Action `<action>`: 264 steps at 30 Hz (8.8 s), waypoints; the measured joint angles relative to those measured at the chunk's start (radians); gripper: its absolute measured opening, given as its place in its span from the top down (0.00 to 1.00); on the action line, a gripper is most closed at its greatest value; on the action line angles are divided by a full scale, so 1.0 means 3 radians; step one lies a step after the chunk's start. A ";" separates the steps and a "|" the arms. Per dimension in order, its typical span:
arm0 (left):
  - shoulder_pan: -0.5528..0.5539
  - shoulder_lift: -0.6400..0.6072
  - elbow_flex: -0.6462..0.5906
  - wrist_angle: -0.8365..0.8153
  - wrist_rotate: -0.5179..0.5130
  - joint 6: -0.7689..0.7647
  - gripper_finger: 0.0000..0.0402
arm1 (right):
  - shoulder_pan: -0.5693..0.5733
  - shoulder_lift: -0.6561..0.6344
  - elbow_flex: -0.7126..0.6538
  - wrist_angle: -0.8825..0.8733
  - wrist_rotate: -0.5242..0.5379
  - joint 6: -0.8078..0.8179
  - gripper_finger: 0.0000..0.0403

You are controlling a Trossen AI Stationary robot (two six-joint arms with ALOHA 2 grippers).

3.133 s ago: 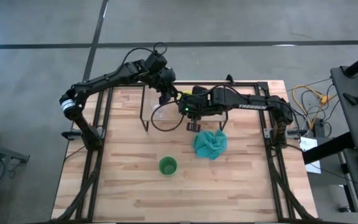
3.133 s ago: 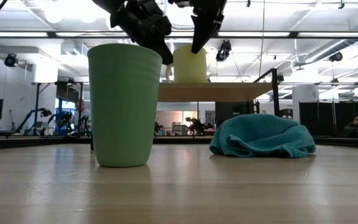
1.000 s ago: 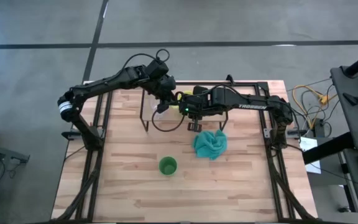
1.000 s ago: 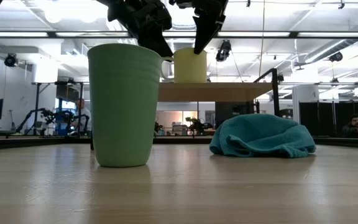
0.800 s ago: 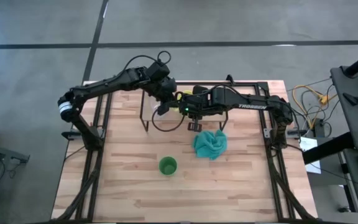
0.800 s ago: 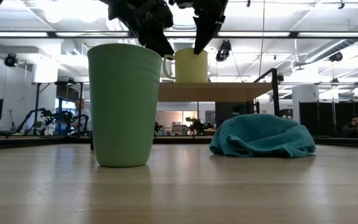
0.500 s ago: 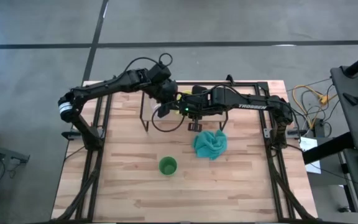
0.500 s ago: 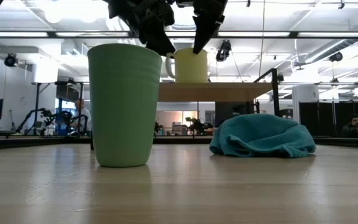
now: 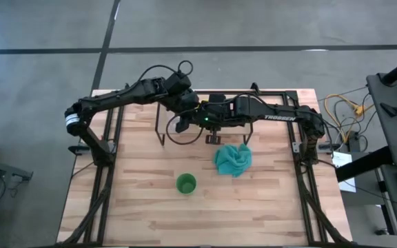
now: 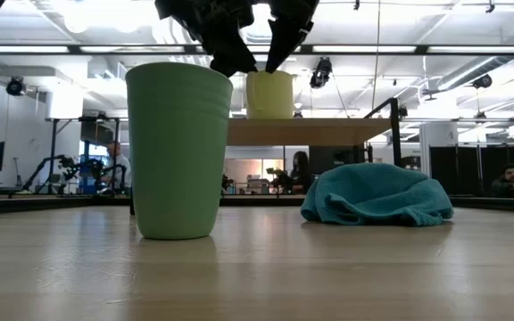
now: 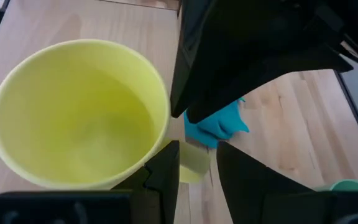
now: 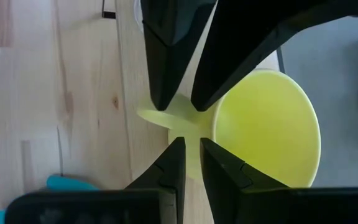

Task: Stack small to large cups/mugs on shelf
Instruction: Adjust the yellow cup on the shelf, then put the green cup on the shelf

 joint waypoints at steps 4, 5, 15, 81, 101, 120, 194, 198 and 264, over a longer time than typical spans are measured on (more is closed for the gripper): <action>0.0003 -0.0016 -0.0001 -0.0002 -0.0005 -0.0074 0.77 | 0.0000 0.0000 0.0000 -0.0008 0.0000 0.0001 0.89; 0.0003 -0.0025 -0.0003 -0.0002 -0.0005 -0.0075 0.77 | 0.0004 0.0000 0.0000 -0.0021 0.0000 0.0001 0.89; 0.0003 -0.0236 0.0006 0.0007 -0.0053 -0.0075 0.77 | 0.0083 -0.0049 0.0000 -0.0629 0.0067 0.0306 0.89; 0.0025 -0.0198 -0.0083 0.0104 -0.0624 -0.0079 0.77 | -0.0158 -0.0066 0.0001 -0.0307 0.0510 0.0008 0.89; -0.0010 -0.0242 0.0043 -0.0105 -0.0827 0.0041 0.82 | -0.0158 -0.0065 -0.0009 -0.0343 0.0499 0.0035 0.89; -0.0010 -0.0238 0.0028 -0.0102 -0.0813 0.0040 0.89 | -0.0165 -0.0065 -0.0018 -0.0161 0.0437 -0.0036 0.89; 0.0080 -0.0046 0.0411 -0.0722 -0.1402 -0.0138 0.90 | 0.0019 -0.0071 -0.0018 -0.0158 0.0337 0.0234 0.89; 0.0081 -0.0027 0.0409 -0.0862 -0.1380 -0.0140 0.90 | 0.0019 -0.0071 -0.0018 -0.0158 0.0337 0.0232 0.89; 0.0018 0.0032 0.1076 -0.1177 -0.0725 0.0043 0.88 | 0.0210 -0.0485 -0.0001 -0.0358 0.0309 0.0266 0.81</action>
